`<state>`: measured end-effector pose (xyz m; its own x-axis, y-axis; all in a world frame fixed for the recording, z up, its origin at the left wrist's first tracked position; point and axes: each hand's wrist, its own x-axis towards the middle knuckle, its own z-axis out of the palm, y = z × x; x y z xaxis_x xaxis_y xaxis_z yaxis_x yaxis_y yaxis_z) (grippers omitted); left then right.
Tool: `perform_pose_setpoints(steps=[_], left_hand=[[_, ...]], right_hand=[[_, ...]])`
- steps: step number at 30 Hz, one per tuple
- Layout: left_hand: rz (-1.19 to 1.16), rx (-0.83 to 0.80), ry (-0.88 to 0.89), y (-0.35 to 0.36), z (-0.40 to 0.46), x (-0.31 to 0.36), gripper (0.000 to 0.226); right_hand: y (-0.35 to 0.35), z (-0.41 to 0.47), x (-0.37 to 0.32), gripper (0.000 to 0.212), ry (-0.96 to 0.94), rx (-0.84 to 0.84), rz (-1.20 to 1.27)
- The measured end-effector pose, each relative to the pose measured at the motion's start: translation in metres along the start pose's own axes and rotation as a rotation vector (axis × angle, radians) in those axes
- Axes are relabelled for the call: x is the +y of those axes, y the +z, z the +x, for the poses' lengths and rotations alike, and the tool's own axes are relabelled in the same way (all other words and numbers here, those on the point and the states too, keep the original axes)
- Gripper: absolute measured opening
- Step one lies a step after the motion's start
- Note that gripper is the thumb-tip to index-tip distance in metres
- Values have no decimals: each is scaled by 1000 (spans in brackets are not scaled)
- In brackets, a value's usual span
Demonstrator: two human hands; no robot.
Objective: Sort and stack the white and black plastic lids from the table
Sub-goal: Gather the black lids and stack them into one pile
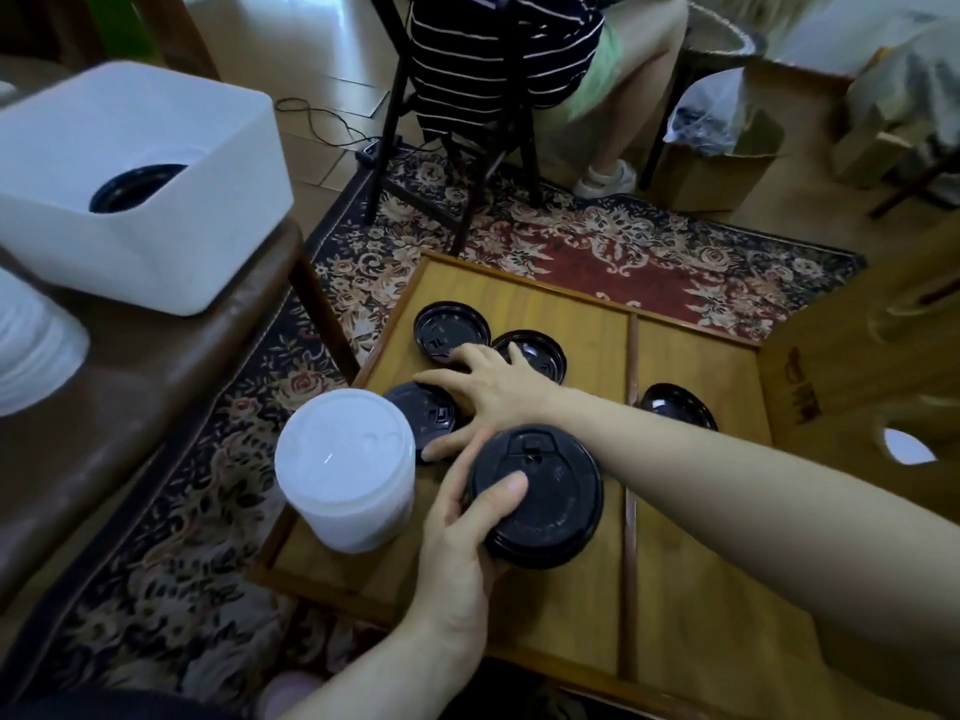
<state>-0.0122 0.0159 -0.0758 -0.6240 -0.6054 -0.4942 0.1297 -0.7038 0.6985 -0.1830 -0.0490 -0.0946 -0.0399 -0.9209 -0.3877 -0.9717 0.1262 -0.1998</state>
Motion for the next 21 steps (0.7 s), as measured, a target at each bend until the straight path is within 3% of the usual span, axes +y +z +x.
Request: perform_pose_setpoints(steps=[3, 11, 13, 17, 21], left_hand=[[1, -22, -6, -3, -8, -11, 64], [63, -103, -17, -1, -31, -29, 61], [60, -94, -3, 0, -34, -28, 60], [27, -42, 64, 2, -37, -18, 59], [-19, 36, 124, 2, -36, -7, 66]], right_hand=[[14, -17, 2, 86, 35, 111, 48], [28, -74, 28, 79, 69, 162, -9], [31, -89, 31, 74, 68, 171, -4], [40, -117, 24, 89, 71, 211, 17], [43, -144, 11, 83, 162, 386, 245]])
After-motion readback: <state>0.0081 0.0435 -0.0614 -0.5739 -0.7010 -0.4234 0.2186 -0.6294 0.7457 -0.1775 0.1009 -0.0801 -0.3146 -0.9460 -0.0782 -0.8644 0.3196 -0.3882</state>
